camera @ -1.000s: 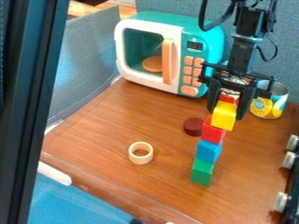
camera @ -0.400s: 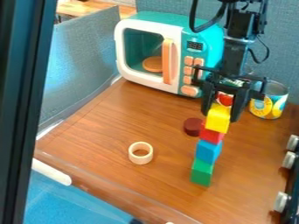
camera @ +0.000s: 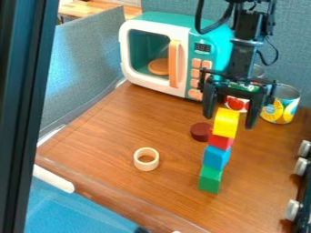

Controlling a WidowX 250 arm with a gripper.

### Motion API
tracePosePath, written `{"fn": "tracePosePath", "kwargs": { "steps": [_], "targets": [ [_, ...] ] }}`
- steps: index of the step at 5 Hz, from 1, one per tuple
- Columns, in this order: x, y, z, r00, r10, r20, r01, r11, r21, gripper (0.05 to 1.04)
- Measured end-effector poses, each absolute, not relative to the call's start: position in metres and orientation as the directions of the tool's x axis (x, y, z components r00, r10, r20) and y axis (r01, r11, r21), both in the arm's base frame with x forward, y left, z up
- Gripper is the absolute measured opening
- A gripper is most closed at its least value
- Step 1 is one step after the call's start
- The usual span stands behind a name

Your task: Put the yellow cube on top of the red cube

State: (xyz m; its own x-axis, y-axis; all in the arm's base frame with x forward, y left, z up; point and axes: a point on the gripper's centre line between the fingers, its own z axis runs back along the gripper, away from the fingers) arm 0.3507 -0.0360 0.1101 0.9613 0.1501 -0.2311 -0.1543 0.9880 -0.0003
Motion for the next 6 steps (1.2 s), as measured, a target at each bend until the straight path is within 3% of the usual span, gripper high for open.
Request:
{"fn": "tracePosePath", "kwargs": {
  "steps": [1,3,4,5,6],
  "targets": [
    [0.351,-0.030,0.112,0.955,0.177,-0.236,-0.184,0.983,-0.005,1.001],
    [0.358,-0.016,0.160,0.970,0.195,-0.145,-0.203,0.978,-0.042,1.001],
    [0.352,-0.004,0.159,0.968,0.206,-0.144,-0.216,0.975,-0.056,1.000],
    [0.332,0.019,0.159,0.967,0.227,-0.117,-0.232,0.972,-0.028,1.001],
    [0.313,0.042,0.152,0.976,0.205,-0.078,-0.198,0.977,0.084,1.001]
  ]
}}
